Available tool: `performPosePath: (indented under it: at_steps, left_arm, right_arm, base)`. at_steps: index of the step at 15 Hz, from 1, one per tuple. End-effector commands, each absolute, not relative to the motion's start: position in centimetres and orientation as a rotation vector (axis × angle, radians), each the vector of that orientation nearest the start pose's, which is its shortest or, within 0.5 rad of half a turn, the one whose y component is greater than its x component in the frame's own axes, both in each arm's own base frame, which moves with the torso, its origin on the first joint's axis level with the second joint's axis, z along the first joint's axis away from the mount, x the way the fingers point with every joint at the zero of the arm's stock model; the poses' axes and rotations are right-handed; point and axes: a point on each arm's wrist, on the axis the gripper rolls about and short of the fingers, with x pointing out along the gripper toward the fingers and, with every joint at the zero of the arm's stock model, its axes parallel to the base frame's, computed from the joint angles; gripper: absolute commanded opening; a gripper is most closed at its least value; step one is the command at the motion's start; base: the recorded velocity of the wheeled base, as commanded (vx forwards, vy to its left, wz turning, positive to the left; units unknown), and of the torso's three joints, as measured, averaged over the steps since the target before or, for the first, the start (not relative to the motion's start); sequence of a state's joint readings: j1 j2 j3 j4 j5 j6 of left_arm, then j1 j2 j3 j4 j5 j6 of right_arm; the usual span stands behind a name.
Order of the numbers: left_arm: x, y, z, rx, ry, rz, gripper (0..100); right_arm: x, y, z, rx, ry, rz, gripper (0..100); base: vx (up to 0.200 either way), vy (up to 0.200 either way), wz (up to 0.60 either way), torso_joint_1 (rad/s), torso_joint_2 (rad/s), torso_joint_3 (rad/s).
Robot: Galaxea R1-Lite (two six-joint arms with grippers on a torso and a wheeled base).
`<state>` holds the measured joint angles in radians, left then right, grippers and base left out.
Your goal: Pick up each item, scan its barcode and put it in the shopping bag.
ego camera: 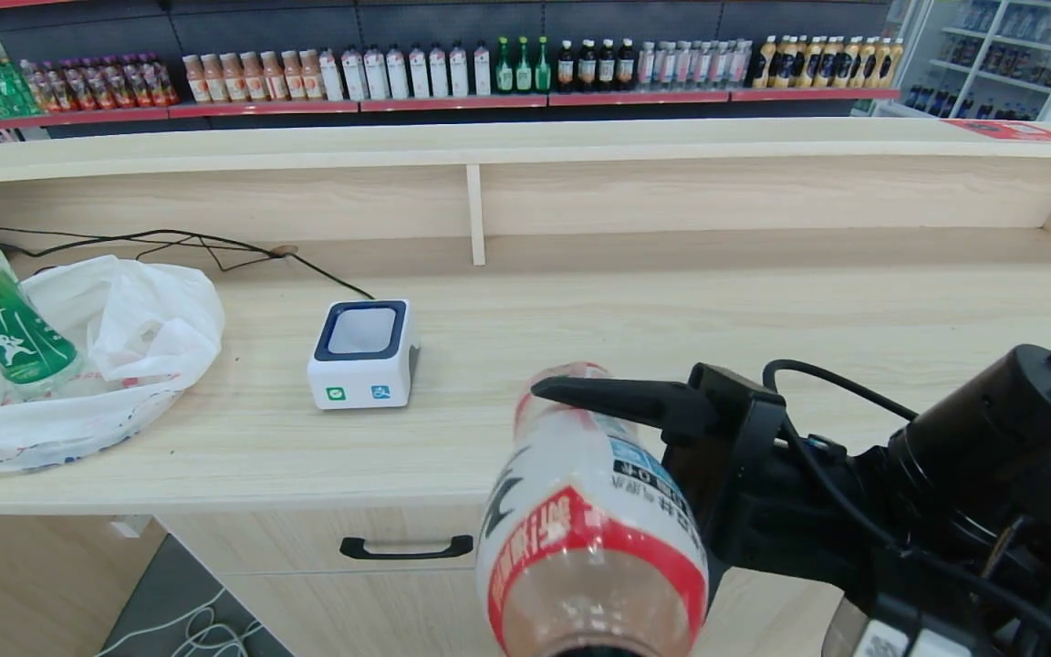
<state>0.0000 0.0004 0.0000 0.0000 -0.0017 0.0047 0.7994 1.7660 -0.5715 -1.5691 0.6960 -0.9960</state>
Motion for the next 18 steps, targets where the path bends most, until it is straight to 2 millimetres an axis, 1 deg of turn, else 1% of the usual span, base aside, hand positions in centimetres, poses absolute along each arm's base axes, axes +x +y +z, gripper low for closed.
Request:
performPosePath:
  at_steps: [1, 3, 5, 6, 7, 9, 12, 14, 16, 17, 18]
  left_arm:
    - [-2.3, 0.0, 7.5, 0.005, 0.0, -0.002, 100]
    - [-2.3, 0.0, 7.5, 0.005, 0.0, -0.002, 100]
    - [-2.3, 0.0, 7.5, 0.005, 0.0, -0.002, 100]
    - [-2.3, 0.0, 7.5, 0.005, 0.0, -0.002, 100]
    - [-2.3, 0.0, 7.5, 0.005, 0.0, -0.002, 100]
    - [-2.3, 0.0, 7.5, 0.005, 0.0, -0.002, 100]
    - [-2.3, 0.0, 7.5, 0.005, 0.0, -0.002, 100]
    - [-2.3, 0.0, 7.5, 0.005, 0.0, -0.002, 100]
    - [-2.3, 0.0, 7.5, 0.005, 0.0, -0.002, 100]
    - [-2.3, 0.0, 7.5, 0.006, 0.0, -0.002, 100]
    - [-2.3, 0.0, 7.5, 0.005, 0.0, -0.002, 100]
  right_arm:
    - [18.6, 21.2, 19.2, -0.744, -1.039, 1.114, 0]
    - [19.4, 20.9, 19.7, -0.7, -0.97, 1.051, 0]
    - [20.1, 20.2, 19.6, -0.648, -0.863, 0.982, 0]
    - [20.1, 20.1, 19.6, -0.618, -0.828, 0.957, 0]
    - [19.9, 20.4, 19.8, -0.548, -0.764, 0.912, 0]
    - [19.4, 20.4, 20.8, -0.409, -0.681, 0.804, 0]
    - [18.6, 19.1, 22.3, -0.211, -0.593, 0.653, 0]
    - [18.7, 18.8, 22.7, -0.114, -0.55, 0.576, 0]
    - [18.7, 18.4, 22.0, -0.008, -0.467, 0.514, 0]
    - [18.5, 18.1, 21.4, 0.078, -0.408, 0.484, 0]
    - [18.6, 18.0, 21.3, 0.111, -0.396, 0.478, 0]
  base:
    - [0.0, 0.0, 0.0, 0.0, 0.0, 0.0]
    - [0.0, 0.0, 0.0, 0.0, 0.0, 0.0]
    - [0.0, 0.0, 0.0, 0.0, 0.0, 0.0]
    - [0.0, 0.0, 0.0, 0.0, 0.0, 0.0]
    - [0.0, 0.0, 0.0, 0.0, 0.0, 0.0]
    - [0.0, 0.0, 0.0, 0.0, 0.0, 0.0]
    - [0.0, 0.0, 0.0, 0.0, 0.0, 0.0]
    - [0.0, 0.0, 0.0, 0.0, 0.0, 0.0]
    - [0.0, 0.0, 0.0, 0.0, 0.0, 0.0]
    - [0.0, 0.0, 0.0, 0.0, 0.0, 0.0]
    - [0.0, 0.0, 0.0, 0.0, 0.0, 0.0]
